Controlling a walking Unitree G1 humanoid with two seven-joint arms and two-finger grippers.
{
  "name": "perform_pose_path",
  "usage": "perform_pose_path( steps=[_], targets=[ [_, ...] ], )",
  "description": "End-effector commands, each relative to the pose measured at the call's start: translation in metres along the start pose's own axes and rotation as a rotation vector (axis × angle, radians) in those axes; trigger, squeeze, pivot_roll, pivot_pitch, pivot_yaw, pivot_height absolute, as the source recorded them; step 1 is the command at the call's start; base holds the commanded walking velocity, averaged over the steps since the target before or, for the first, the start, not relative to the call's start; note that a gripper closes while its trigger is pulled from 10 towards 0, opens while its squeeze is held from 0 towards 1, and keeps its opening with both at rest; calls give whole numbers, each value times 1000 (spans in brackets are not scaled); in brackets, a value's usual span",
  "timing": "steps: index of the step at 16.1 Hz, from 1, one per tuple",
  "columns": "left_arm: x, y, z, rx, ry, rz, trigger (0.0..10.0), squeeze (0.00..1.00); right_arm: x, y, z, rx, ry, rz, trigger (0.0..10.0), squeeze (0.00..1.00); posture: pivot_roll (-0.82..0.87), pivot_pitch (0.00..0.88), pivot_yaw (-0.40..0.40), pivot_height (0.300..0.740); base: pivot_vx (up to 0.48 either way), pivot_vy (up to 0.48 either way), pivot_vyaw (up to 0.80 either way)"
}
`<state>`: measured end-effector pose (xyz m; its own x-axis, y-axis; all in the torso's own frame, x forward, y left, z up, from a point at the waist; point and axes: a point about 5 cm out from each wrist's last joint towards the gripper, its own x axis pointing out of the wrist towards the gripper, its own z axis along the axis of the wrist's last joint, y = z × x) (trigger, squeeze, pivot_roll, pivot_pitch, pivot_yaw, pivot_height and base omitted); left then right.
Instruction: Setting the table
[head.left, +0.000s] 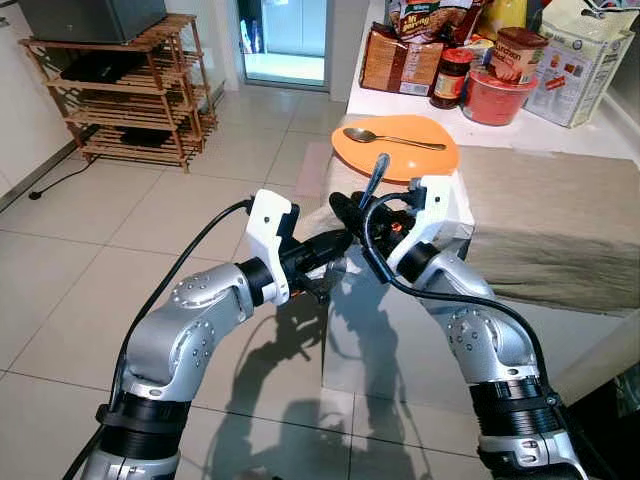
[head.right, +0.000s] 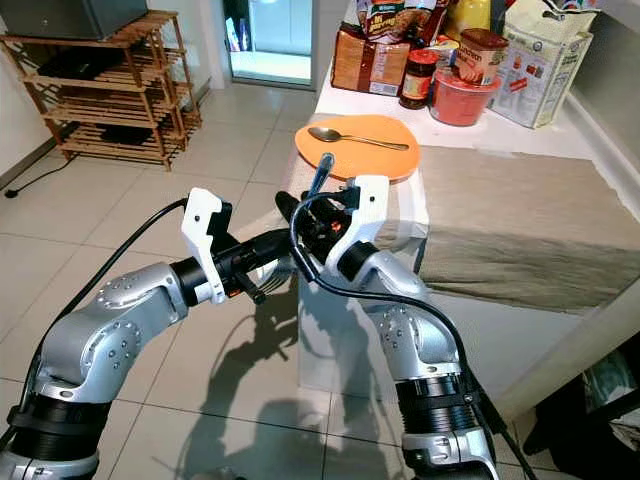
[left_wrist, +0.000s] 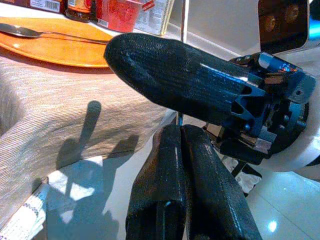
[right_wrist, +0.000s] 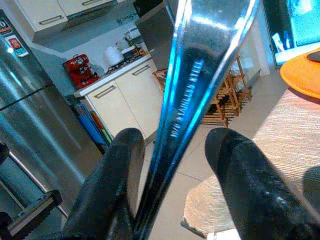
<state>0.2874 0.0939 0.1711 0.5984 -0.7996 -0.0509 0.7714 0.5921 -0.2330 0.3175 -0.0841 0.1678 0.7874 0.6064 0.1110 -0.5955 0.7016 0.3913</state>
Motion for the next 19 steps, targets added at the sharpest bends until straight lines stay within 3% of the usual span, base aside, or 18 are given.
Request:
perform_pose_path(
  steps=[1,18,19],
  targets=[
    [2,-17,13,49,-51,-109,0,0,-9,-25,6,-37,-17,-167,0,0,91,0,-4,740,0,0,0],
    [5,-7,5,99,-10,-57,0,0,-18,-26,-3,-101,-6,-199,0,0,76,0,0,740,0,0,0],
    [5,-7,5,107,5,-52,3294,0,-19,-27,-4,-103,-6,-200,0,0,76,0,1,740,0,0,0]
  ],
)
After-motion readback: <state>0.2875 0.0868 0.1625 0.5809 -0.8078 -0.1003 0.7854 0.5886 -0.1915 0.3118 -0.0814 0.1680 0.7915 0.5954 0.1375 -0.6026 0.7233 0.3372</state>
